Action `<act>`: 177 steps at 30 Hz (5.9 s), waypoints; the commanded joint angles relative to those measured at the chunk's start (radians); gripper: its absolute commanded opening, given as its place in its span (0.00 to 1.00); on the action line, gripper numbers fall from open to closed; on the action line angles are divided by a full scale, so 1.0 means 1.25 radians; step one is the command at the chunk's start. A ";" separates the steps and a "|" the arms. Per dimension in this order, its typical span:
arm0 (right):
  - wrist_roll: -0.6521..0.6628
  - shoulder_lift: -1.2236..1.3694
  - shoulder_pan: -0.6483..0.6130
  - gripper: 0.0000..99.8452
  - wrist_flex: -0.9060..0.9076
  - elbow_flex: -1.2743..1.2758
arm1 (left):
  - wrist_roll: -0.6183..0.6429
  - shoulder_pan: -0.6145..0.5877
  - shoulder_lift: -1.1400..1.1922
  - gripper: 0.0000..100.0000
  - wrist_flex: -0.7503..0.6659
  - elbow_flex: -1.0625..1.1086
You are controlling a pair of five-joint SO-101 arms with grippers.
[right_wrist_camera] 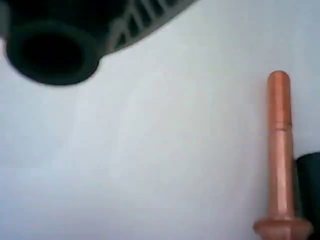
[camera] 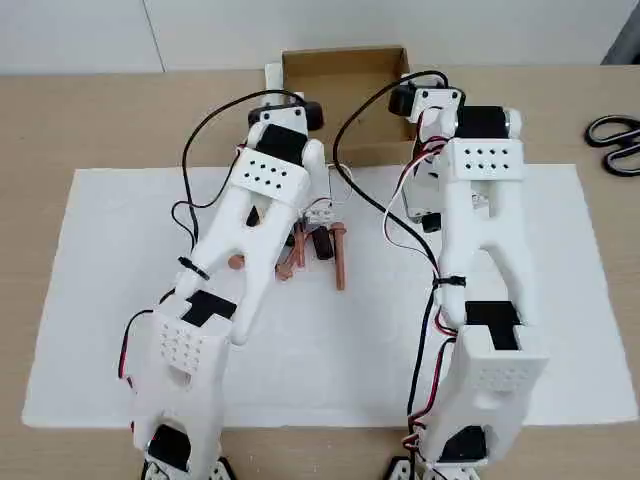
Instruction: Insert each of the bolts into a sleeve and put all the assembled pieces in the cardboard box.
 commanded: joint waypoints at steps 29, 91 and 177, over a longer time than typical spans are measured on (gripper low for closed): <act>-0.001 -0.057 0.029 0.00 -0.014 -0.009 | -0.471 -0.292 -0.605 0.01 -0.169 0.776; -0.001 -0.147 -0.003 0.00 0.006 -0.004 | -0.477 -0.315 -0.410 0.02 -0.454 0.897; 0.096 -1.599 -0.062 0.00 -0.501 1.126 | -0.065 -0.146 -0.880 0.01 -0.115 0.317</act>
